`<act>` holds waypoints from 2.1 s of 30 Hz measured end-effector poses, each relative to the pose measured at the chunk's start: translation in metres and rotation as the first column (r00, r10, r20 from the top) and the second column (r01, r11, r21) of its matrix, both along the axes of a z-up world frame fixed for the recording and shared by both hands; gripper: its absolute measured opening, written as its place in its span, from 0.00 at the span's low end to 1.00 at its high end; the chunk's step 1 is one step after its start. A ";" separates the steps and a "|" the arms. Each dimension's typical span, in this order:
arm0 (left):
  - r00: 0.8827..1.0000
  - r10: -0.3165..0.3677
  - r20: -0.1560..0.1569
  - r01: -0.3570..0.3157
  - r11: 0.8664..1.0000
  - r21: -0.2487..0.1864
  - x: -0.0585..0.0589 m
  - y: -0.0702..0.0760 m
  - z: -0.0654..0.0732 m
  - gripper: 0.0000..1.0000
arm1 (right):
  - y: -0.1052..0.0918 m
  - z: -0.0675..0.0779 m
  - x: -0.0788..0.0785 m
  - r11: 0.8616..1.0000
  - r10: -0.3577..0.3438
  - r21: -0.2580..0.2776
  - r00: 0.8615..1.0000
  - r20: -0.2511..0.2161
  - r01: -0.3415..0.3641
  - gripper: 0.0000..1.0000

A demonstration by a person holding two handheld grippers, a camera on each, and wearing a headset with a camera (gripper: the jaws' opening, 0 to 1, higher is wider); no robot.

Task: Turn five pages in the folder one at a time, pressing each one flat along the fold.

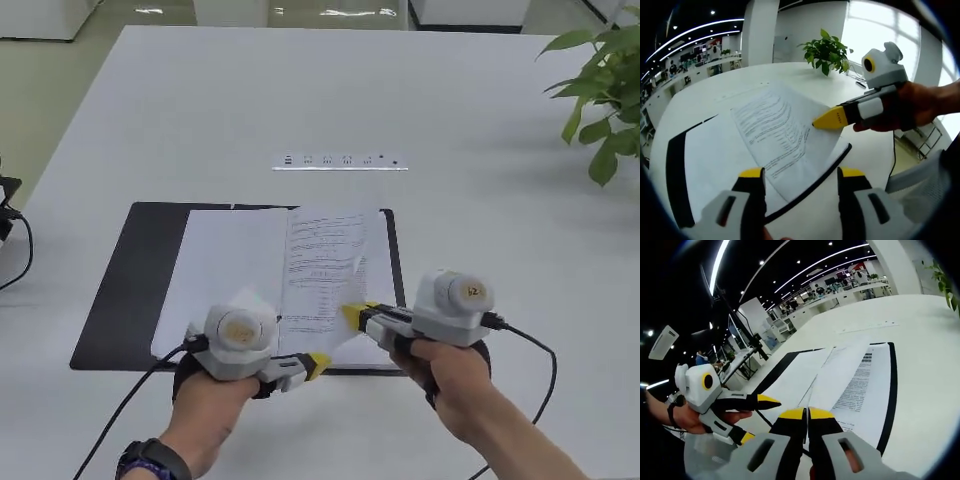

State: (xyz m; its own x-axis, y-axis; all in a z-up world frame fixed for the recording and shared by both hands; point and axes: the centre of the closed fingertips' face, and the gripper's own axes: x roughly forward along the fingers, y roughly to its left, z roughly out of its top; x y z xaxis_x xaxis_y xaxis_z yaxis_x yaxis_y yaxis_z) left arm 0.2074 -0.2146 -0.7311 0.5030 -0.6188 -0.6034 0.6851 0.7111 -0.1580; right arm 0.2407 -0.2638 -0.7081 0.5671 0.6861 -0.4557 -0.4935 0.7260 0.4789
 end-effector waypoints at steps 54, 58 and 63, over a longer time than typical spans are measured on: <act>0.964 0.260 0.061 -0.257 0.965 -0.054 0.010 0.122 0.034 0.69 | 0.128 0.034 0.005 0.984 0.168 0.051 0.985 0.035 -0.170 0.00; 0.959 0.279 0.054 -0.276 0.959 -0.060 0.009 0.133 0.031 0.69 | 0.144 0.032 0.004 0.977 0.208 0.036 0.978 0.033 -0.209 0.00; 0.955 0.295 0.043 -0.292 0.954 -0.069 0.005 0.143 0.032 0.69 | 0.158 0.030 0.004 0.973 0.228 0.036 0.973 0.025 -0.229 0.00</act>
State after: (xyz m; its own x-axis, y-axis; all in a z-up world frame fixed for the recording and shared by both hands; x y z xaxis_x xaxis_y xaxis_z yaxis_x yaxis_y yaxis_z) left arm 0.2128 -0.0715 -0.6991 0.6977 -0.4741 -0.5370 0.4562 0.8721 -0.1772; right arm 0.2449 -0.1054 -0.6779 0.4023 0.8153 -0.4165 -0.6542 0.5742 0.4923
